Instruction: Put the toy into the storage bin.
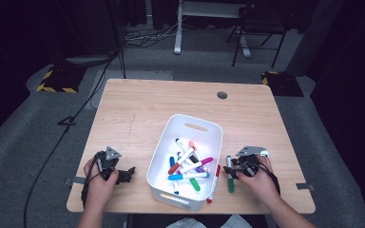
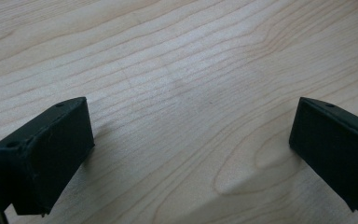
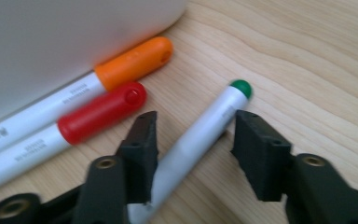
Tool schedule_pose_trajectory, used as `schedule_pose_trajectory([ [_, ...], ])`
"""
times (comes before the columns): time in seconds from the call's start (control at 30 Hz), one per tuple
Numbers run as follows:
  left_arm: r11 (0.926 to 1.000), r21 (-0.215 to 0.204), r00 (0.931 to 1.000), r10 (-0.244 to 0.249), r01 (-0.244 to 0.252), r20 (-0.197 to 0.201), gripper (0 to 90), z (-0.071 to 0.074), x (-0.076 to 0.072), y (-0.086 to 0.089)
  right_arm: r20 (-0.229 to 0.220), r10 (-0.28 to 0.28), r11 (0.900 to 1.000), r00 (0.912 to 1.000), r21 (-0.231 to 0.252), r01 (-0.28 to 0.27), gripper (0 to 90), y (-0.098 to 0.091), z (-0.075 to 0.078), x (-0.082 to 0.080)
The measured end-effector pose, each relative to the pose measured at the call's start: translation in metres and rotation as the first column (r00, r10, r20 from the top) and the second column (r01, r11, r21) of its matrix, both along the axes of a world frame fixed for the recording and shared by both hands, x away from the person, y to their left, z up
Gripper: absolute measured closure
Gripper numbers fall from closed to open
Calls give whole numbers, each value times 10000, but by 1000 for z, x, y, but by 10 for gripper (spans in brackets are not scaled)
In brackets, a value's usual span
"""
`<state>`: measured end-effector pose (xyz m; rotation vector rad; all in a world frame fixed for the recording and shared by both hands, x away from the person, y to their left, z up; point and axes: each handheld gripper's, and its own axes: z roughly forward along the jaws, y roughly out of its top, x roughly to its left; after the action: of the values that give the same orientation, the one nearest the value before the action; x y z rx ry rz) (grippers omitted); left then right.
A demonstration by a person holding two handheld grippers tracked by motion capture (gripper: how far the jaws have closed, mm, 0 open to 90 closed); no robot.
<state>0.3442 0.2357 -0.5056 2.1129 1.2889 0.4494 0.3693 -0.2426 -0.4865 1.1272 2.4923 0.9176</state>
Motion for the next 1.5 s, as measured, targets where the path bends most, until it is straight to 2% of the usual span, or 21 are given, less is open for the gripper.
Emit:
schedule_pose_trajectory([
  [0.03, 10000, 3, 10000, 15, -15, 26, 0, 0, 0, 0, 102, -30, 9999, 9999, -163, 32, 582, -2, 0, -1],
  [0.1, 10000, 4, 10000, 16, -16, 24, 0, 0, 0, 0, 106, -163, 9997, 9998, -195, 165, 652, -6, 1, -3],
  [0.2, 10000, 1, 10000, 22, -22, 23, 1, 0, 0, 0, -62, -231, 9994, 9997, -259, 229, 756, -9, 3, -4],
  [0.37, 10000, 4, 10000, 20, -20, 26, 0, 0, 0, 0, 120, -474, 9988, 9988, -101, 475, 766, -10, 1, -8],
  [0.43, 10000, 3, 10000, 20, -20, 26, 1, 0, 0, 0, 222, -369, 9992, 9991, -151, 372, 766, -11, 0, -8],
  [0.57, 10000, 1, 10000, 26, -26, 24, 1, 0, 0, 0, 87, -227, 9997, 9997, -55, 228, 767, -12, 3, -8],
  [0.87, 10000, 2, 10000, 14, -14, 30, 1, 0, 0, 0, 145, 87, 9989, 9999, 453, -93, 768, -20, 20, -9],
  [1.07, 10000, 1, 10000, 12, -12, 44, 1, 0, 0, 0, 267, 190, 9937, 9995, 1097, -218, 767, -24, 40, -14],
  [1.3, 10000, 36, 10000, 59, -59, 27, 1, 0, 0, -1, 637, 507, 9912, 9967, 1188, -580, 768, -25, 74, -16],
  [1.5, 9997, -85, 9998, 212, -212, 22, 2, 0, -4, -3, 794, 1066, 9833, 9911, 1393, -1170, 767, -17, 106, -13],
])
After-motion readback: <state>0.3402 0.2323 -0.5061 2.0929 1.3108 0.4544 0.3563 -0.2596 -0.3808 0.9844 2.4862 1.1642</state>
